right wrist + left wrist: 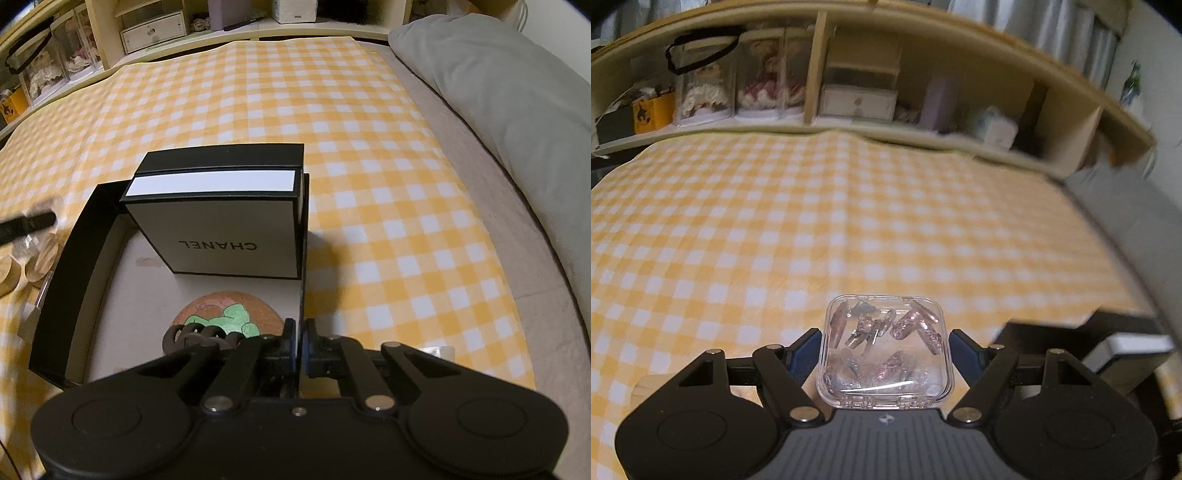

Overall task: Organize rigid objects
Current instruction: 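Lower the pink trinket case into the black box and open the left tool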

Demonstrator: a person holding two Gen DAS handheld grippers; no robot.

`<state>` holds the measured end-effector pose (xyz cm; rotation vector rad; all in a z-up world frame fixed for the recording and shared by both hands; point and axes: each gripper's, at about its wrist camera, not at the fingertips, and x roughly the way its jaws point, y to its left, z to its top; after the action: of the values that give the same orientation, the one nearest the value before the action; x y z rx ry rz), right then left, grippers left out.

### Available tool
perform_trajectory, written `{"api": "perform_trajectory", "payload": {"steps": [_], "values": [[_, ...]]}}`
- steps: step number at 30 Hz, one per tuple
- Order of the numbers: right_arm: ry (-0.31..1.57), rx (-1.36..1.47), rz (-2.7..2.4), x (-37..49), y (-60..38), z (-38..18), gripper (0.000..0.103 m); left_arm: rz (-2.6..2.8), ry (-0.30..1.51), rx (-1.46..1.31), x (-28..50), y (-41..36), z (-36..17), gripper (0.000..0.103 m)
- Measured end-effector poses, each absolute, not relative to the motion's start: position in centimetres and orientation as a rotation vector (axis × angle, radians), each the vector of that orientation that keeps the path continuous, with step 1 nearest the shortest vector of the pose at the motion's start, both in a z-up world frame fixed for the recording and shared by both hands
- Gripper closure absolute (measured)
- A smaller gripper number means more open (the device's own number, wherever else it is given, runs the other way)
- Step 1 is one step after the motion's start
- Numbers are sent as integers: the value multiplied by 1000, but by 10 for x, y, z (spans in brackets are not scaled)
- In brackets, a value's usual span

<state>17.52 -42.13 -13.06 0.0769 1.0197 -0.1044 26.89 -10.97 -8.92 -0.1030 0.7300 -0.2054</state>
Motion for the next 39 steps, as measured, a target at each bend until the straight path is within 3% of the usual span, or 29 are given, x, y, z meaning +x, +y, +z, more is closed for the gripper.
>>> {"api": "perform_trajectory", "payload": {"steps": [9,20,39], "values": [[1018,71,-105,175,-423,-131,99,-395,744,-140,222,-153,-43,28],[1017,70,-105,174,-421,-131,99,-435,924,-139,187,-191,-71,28],[1015,66,-106,173,-420,-131,99,-396,852,-106,177,-196,-74,28]]}}
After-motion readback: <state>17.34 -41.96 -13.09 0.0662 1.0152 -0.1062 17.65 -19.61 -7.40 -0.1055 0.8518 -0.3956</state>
